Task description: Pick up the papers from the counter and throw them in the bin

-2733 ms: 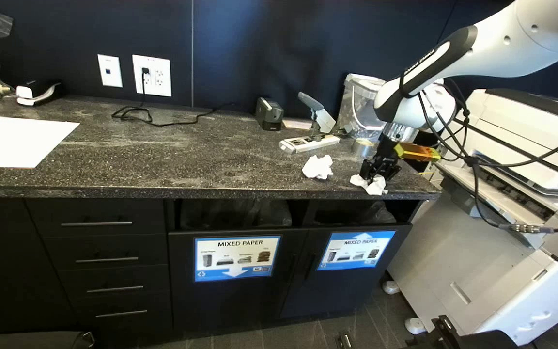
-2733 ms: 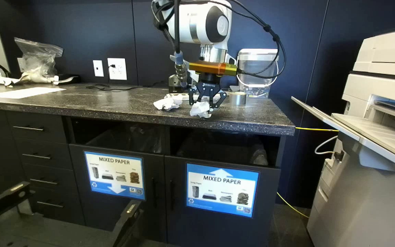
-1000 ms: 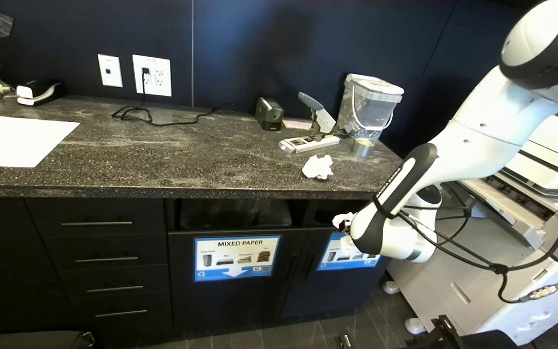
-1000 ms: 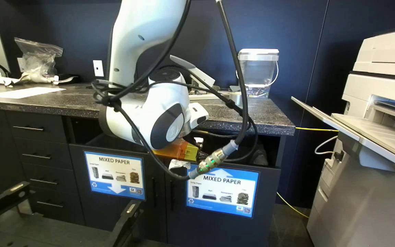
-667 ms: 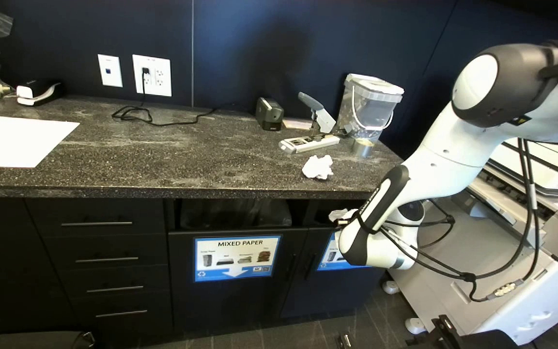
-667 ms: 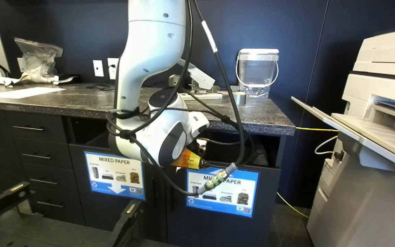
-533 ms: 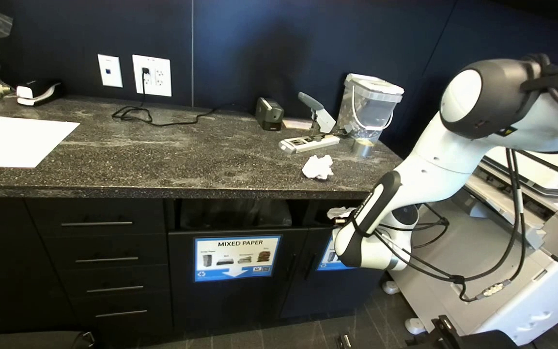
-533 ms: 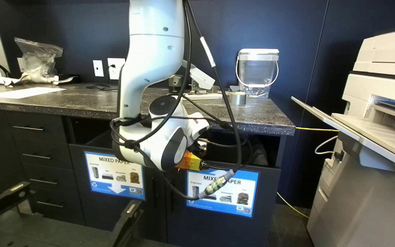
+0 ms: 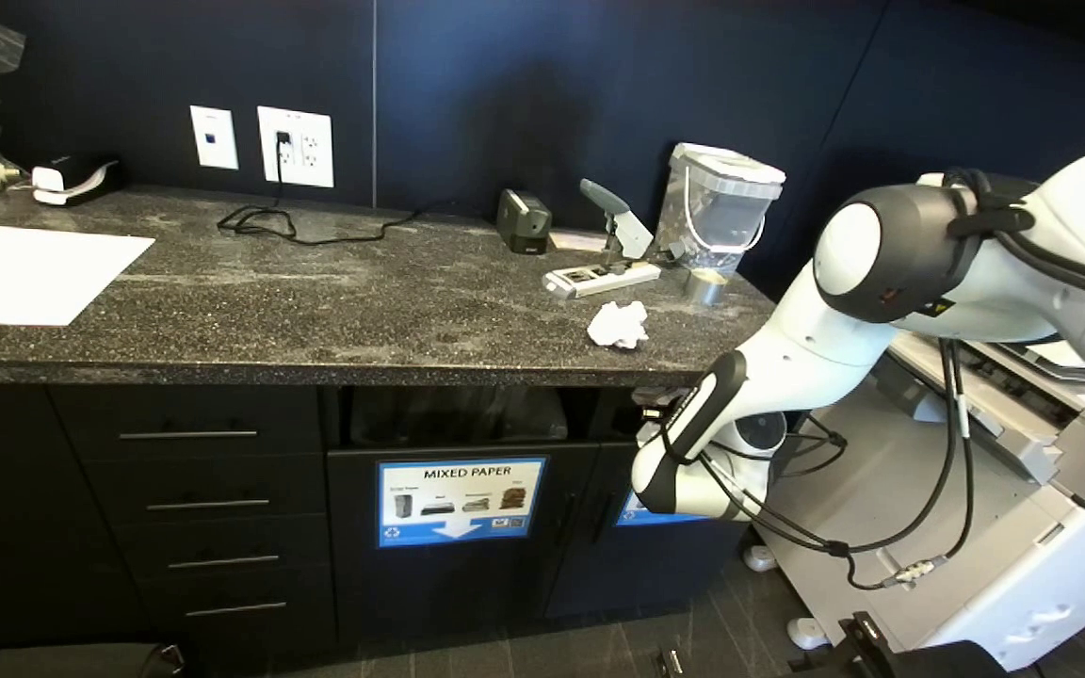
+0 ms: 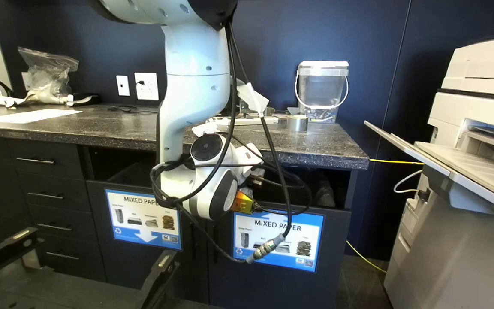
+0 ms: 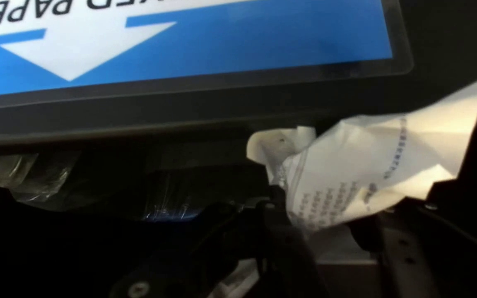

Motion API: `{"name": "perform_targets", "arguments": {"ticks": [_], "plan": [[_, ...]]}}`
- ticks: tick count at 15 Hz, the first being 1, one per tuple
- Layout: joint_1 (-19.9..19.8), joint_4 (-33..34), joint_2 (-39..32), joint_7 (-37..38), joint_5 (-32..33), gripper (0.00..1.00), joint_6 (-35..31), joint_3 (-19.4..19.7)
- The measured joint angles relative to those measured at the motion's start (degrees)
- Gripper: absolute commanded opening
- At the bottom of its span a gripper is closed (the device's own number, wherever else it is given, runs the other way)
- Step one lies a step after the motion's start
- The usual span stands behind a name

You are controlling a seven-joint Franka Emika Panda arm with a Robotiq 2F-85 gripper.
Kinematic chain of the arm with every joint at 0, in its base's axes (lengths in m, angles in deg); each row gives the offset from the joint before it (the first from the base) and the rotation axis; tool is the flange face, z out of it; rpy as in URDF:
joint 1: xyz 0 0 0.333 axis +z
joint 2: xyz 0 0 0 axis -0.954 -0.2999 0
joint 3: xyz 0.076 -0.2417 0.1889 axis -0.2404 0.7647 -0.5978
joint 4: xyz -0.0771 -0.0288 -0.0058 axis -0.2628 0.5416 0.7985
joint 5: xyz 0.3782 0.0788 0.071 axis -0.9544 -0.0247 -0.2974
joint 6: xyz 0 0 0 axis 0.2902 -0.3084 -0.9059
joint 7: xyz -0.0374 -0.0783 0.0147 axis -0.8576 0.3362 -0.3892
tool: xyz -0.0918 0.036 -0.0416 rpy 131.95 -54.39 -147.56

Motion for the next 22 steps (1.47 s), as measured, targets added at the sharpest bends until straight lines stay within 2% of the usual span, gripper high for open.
{"name": "perform_targets", "arguments": {"ticks": [13,14,16,22], "plan": [[0.48,8.13,-5.90,2.39,-3.78,0.18,-1.54,0.00],[0.48,8.36,-6.08,2.59,-3.83,0.44,-1.54,0.00],[0.50,8.84,-6.41,2.90,-4.11,0.52,-1.53,-0.01],[0.52,9.76,-7.34,3.64,-4.19,0.96,-1.51,-0.01]]}}
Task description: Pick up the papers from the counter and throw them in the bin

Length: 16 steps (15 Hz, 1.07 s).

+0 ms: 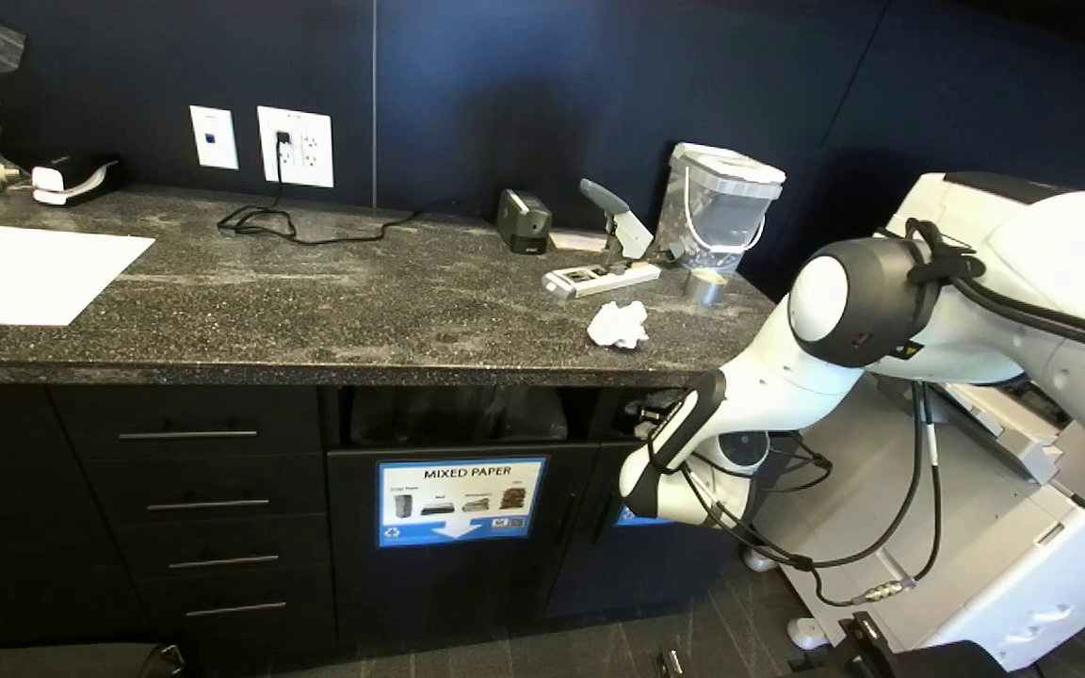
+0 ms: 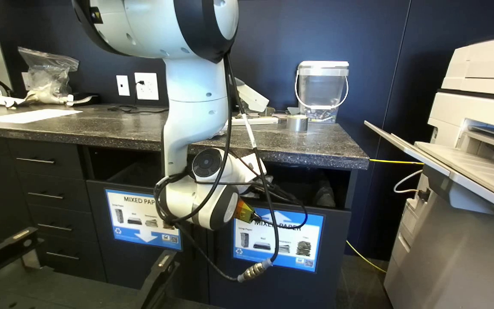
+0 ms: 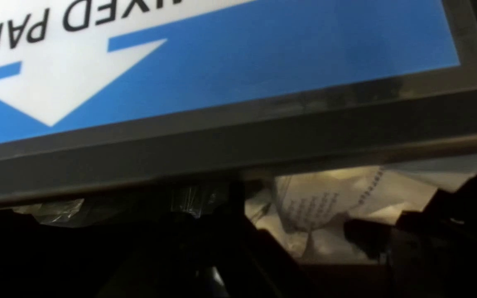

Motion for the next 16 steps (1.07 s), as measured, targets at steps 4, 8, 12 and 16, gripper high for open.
{"name": "perform_targets", "arguments": {"ticks": [4,8,12,16], "plan": [[0.03,0.04,-0.01,0.09,0.00,1.00,0.07,-0.05],[0.15,0.04,-0.01,0.10,0.36,1.00,0.08,-0.20],[0.23,0.04,-0.01,0.10,0.98,1.00,0.23,-0.20],[0.30,0.01,-0.01,0.00,1.70,1.00,2.70,-0.07]]}}
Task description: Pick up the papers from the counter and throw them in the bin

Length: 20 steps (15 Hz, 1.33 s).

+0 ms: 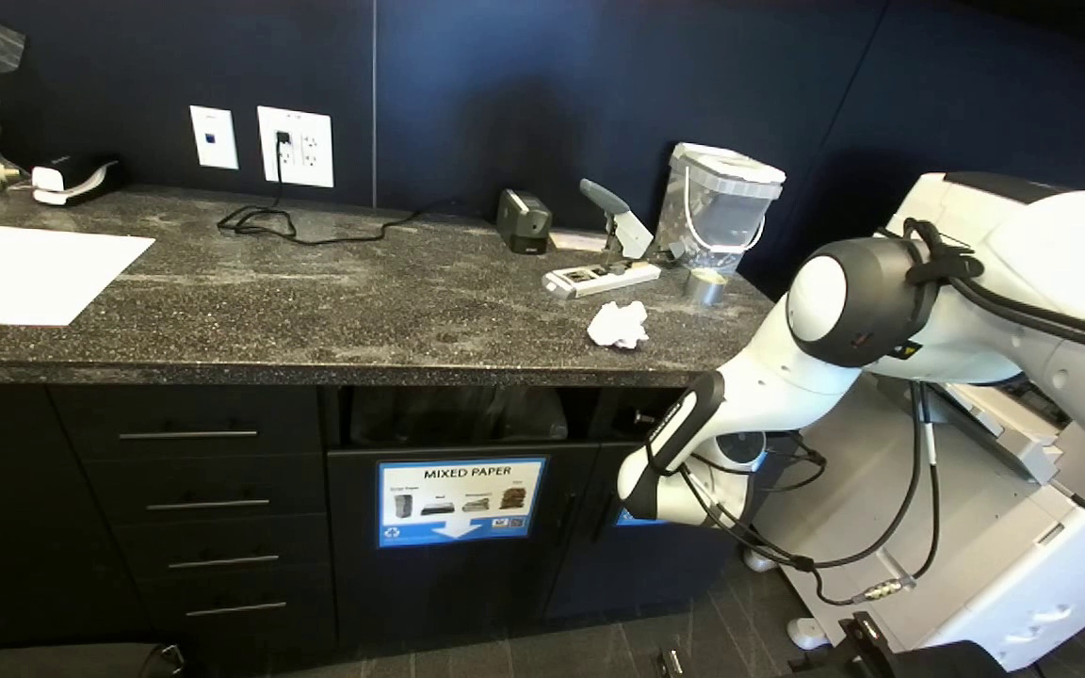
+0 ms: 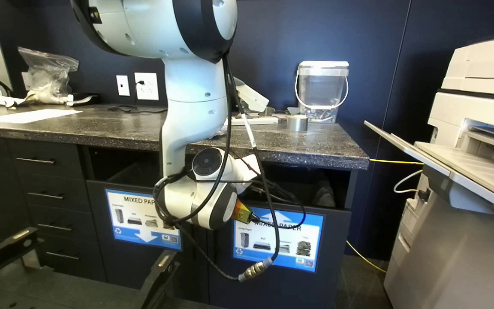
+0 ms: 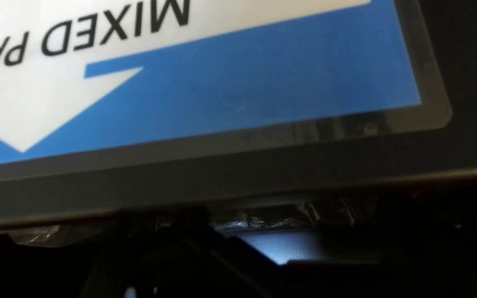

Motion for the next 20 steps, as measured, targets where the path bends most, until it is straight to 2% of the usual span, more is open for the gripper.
{"name": "perform_targets", "arguments": {"ticks": [3,7,14,20], "plan": [[-0.01,-0.14,0.70,-0.18,1.72,1.00,3.23,0.19],[-0.35,-0.36,0.73,-0.14,3.68,1.00,3.06,0.36],[-2.41,0.10,-0.08,1.98,13.39,1.00,-0.52,-1.25],[-3.09,1.73,-0.77,3.51,14.15,1.00,-4.07,-1.90]]}}
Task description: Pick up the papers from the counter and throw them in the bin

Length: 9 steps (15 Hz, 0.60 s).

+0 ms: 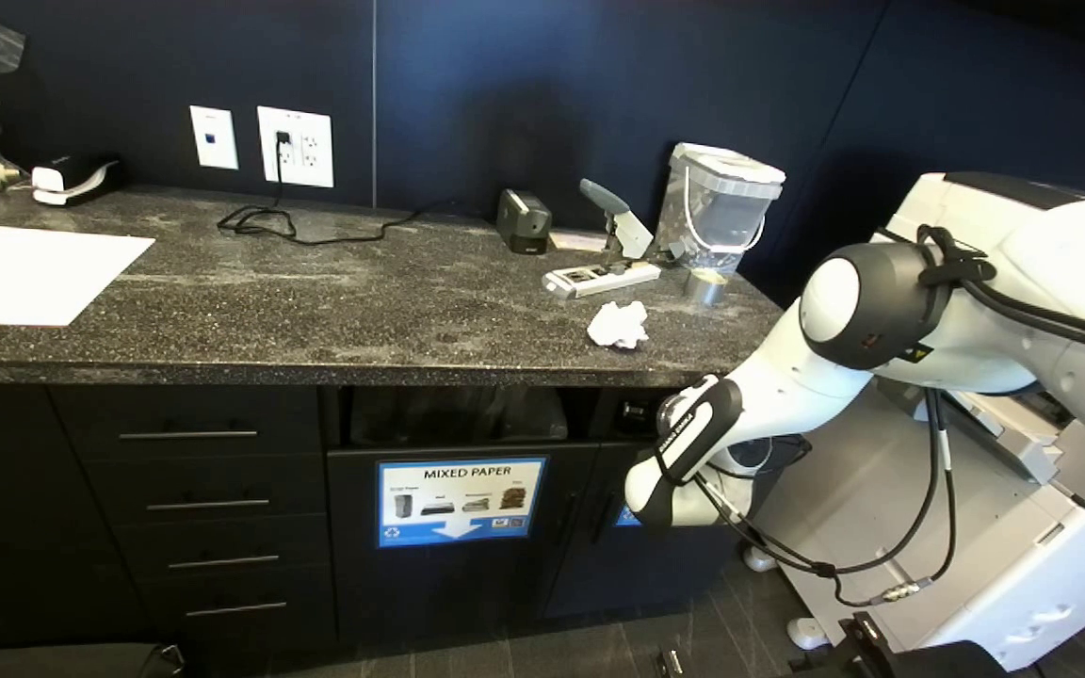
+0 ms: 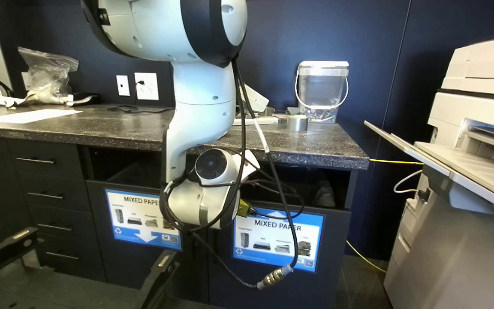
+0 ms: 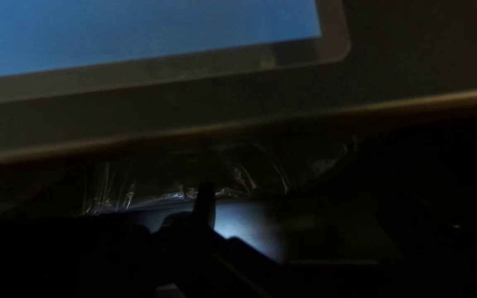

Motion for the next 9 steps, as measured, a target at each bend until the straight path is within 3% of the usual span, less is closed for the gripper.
{"name": "perform_targets", "arguments": {"ticks": [9], "plan": [[-0.10,-0.08,-0.60,0.75,0.24,1.00,3.96,-0.01]]}}
